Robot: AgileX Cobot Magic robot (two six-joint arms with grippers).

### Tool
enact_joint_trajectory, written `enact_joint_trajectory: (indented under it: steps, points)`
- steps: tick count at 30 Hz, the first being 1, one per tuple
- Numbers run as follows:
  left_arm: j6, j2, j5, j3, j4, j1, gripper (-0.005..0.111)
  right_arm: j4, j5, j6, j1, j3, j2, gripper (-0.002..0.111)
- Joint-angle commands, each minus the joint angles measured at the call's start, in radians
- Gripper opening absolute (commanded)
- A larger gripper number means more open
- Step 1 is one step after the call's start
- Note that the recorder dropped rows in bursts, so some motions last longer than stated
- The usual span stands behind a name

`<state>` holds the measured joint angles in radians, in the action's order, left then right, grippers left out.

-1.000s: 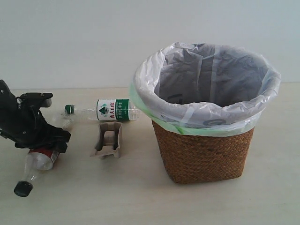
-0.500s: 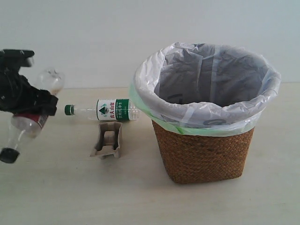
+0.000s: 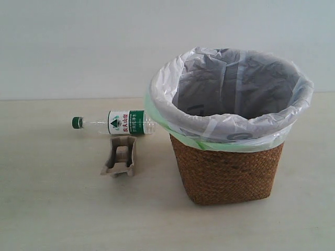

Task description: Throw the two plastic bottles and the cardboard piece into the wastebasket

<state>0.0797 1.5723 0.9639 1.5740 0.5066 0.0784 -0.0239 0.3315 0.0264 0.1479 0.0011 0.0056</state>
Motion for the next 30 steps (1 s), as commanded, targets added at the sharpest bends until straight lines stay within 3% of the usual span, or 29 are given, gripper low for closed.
enact_joint_trajectory:
  steps: [1, 4, 9, 13, 14, 15, 16, 18, 20, 21, 22, 23, 24, 26, 28, 30]
  points:
    - [0.023, -0.024, 0.028, 0.032, 0.069, 0.002, 0.004, -0.008, -0.008, -0.003, 0.001, -0.001, -0.006, 0.002]
    - [0.023, -0.018, 0.026, 0.032, 0.041, 0.002, 0.004, -0.008, -0.008, -0.003, 0.001, -0.001, -0.006, 0.002]
    - [0.020, 0.022, 0.072, 0.032, -0.172, 0.002, 0.004, -0.008, -0.008, -0.003, 0.001, -0.001, -0.006, 0.002]
    - [-0.119, 0.070, 0.023, 0.032, -0.534, 0.002, 0.004, -0.008, -0.008, -0.003, 0.001, -0.001, -0.006, 0.002]
    - [-0.235, 0.080, 0.023, 0.034, -0.699, 0.004, 0.004, -0.008, -0.008, -0.003, 0.001, -0.001, -0.006, 0.002]
    - [-0.464, 0.098, 0.031, 0.043, -1.028, 0.004, 0.004, -0.008, -0.008, -0.003, 0.001, -0.001, -0.006, 0.002]
    - [-0.623, 0.102, 0.047, 0.047, -1.246, 0.014, 0.004, -0.008, -0.008, -0.003, 0.001, -0.001, -0.006, 0.002]
    - [-0.825, 0.110, 0.115, 0.052, -1.620, 0.038, 0.007, -0.008, -0.008, -0.003, 0.001, -0.001, -0.006, 0.002]
    - [-0.999, 0.117, 0.146, 0.089, -1.839, 0.093, 0.024, -0.008, -0.008, -0.003, 0.001, -0.001, -0.006, 0.002]
    - [-1.032, 0.117, 0.122, 0.115, -1.842, 0.127, 0.040, -0.008, -0.008, -0.003, 0.001, -0.001, -0.006, 0.002]
    - [-1.042, 0.117, 0.064, 0.154, -1.810, 0.185, 0.077, -0.008, -0.008, -0.003, 0.001, -0.001, -0.006, 0.002]
    - [-1.072, 0.117, 0.022, 0.164, -1.783, 0.230, 0.097, -0.008, -0.008, -0.003, 0.001, -0.001, -0.006, 0.002]
    - [-1.126, 0.117, -0.057, 0.167, -1.726, 0.289, 0.108, -0.008, -0.008, -0.003, 0.001, -0.001, -0.006, 0.002]
    - [-1.120, 0.129, -0.218, 0.165, -1.632, 0.353, 0.107, -0.008, -0.008, -0.003, 0.001, -0.001, -0.006, 0.002]
    - [-1.095, 0.145, -0.321, 0.165, -1.619, 0.375, 0.107, -0.008, -0.008, -0.003, 0.001, -0.001, -0.006, 0.002]
    - [-1.082, 0.152, -0.306, 0.165, -1.604, 0.373, 0.107, -0.008, -0.008, -0.003, 0.001, -0.001, -0.006, 0.002]
